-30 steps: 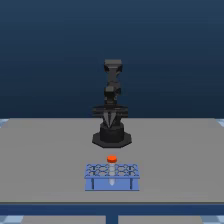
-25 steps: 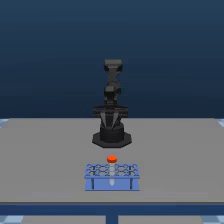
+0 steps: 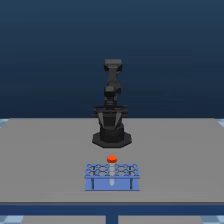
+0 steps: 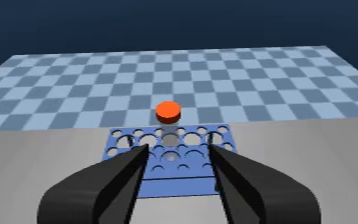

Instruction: Pick up the centrifuge tube on the rack

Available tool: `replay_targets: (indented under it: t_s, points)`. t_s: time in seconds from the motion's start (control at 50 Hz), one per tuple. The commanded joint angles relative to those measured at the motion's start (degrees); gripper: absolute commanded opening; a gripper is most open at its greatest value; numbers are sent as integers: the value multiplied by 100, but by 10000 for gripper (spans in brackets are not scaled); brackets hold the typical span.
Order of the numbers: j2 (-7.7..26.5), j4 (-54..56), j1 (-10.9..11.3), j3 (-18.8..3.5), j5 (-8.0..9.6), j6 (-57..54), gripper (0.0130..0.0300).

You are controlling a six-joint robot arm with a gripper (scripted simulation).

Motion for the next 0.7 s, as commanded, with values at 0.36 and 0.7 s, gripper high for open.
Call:
replay_targets:
  t_s: [0.36, 0.7]
  points:
    - [658, 262, 63, -273, -209, -264, 300]
    - [1606, 345, 129, -778, -359, -357, 300]
